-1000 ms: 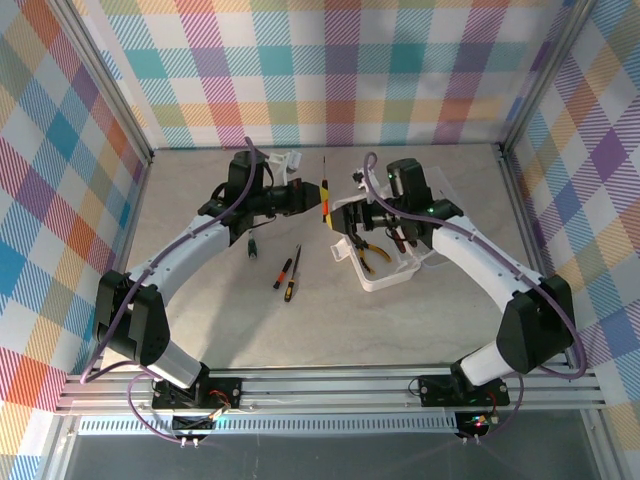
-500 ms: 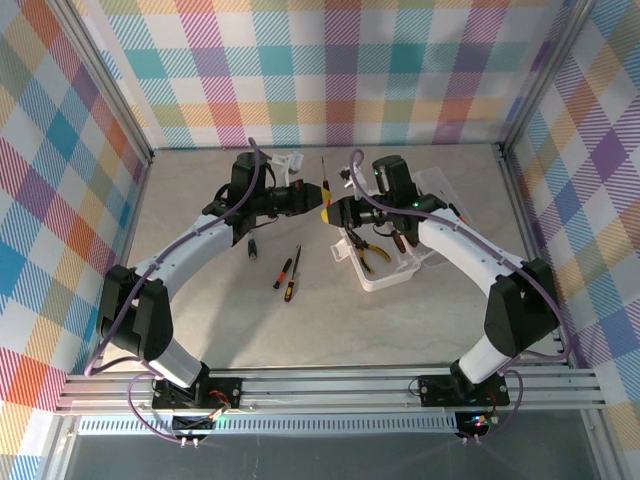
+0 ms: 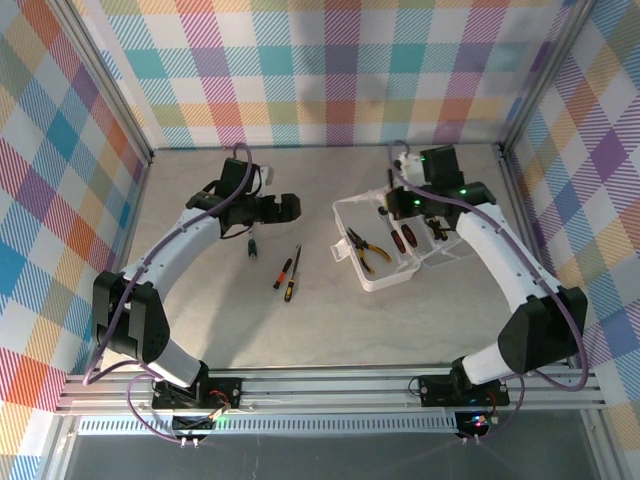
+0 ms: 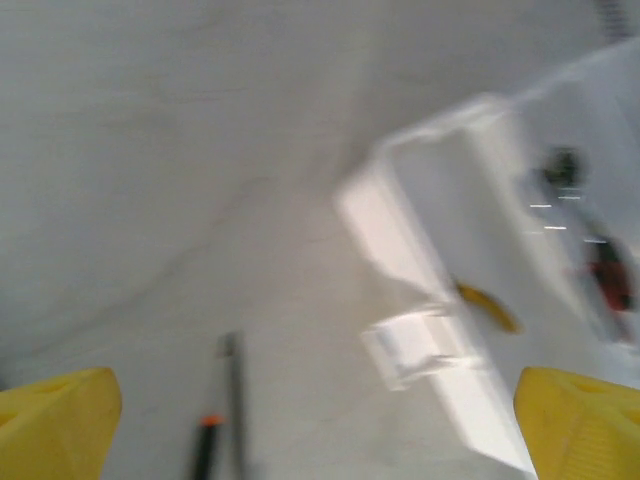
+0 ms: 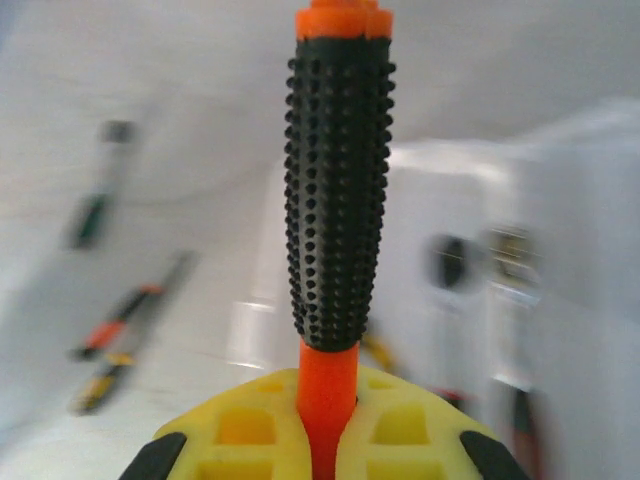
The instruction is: Pack the tool kit
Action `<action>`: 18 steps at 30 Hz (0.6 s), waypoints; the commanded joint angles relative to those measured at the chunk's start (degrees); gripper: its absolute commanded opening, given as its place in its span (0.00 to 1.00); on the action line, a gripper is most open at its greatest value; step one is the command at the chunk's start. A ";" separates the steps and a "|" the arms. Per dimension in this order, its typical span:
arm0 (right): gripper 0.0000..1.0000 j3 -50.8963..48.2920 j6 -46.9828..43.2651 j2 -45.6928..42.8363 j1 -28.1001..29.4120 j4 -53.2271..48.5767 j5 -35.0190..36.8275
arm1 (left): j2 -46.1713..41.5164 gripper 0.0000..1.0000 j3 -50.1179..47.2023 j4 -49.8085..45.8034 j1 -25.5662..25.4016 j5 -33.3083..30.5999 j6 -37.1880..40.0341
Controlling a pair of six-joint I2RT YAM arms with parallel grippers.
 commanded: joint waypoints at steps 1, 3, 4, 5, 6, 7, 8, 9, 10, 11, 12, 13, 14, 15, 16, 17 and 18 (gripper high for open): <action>0.00 0.91 -6.25 0.72 -2.93 -12.47 20.03 | -0.60 1.00 -0.21 -7.96 2.15 -10.05 4.64; 0.00 0.73 -8.71 2.25 -4.91 -14.24 25.16 | -0.16 1.00 -1.36 -7.69 3.01 -10.21 4.56; 0.00 0.59 -8.75 3.01 -5.89 -14.80 27.84 | 0.04 1.00 -1.69 -7.52 3.27 -9.89 4.50; 0.00 0.54 -8.55 3.65 -6.57 -15.27 29.69 | 0.14 1.00 -1.95 -7.35 3.38 -9.58 4.39; 0.00 0.63 -8.28 4.23 -7.20 -15.39 31.32 | 0.15 1.00 -2.21 -7.18 3.40 -9.24 4.30; 0.00 0.63 -8.16 4.66 -7.63 -15.24 32.82 | 0.24 1.00 -2.34 -7.11 3.47 -8.79 4.22; 0.00 0.79 -8.18 5.28 -7.92 -15.22 33.86 | 0.33 1.00 -2.41 -7.09 3.43 -8.42 4.21; 0.00 1.18 -8.06 6.05 -8.20 -15.37 35.32 | 0.41 1.00 -2.41 -6.98 3.47 -8.20 4.12; 0.00 1.57 -8.09 6.80 -8.50 -15.75 36.44 | 0.42 1.00 -2.41 -7.06 3.47 -8.05 4.12; 0.00 1.74 -8.17 7.37 -8.70 -15.84 37.19 | 0.42 1.00 -2.45 -7.06 3.46 -8.02 4.12; 0.00 1.86 -8.25 8.20 -8.89 -15.97 37.87 | 0.41 1.00 -2.52 -7.06 3.45 -7.94 4.12; 0.00 2.00 -8.48 8.74 -9.04 -15.95 38.26 | 0.42 1.00 -2.56 -6.98 3.47 -7.77 4.03; 0.00 1.90 -8.61 9.07 -9.08 -15.92 38.30 | 0.41 1.00 -2.65 -6.98 3.47 -7.69 4.03; 0.00 1.82 -8.68 9.51 -9.08 -15.91 38.26 | 0.41 1.00 -2.67 -6.89 3.45 -7.59 4.03; 0.00 1.70 -8.78 9.84 -9.08 -15.90 38.25 | 0.50 1.00 -2.67 -6.80 3.47 -7.44 3.97; 0.00 1.59 -8.78 10.15 -9.09 -15.90 38.22 | 0.59 1.00 -2.61 -6.76 3.47 -7.39 3.95; 0.00 1.60 -8.77 10.34 -9.08 -15.90 38.18 | 0.67 1.00 -2.59 -6.80 3.47 -7.24 3.99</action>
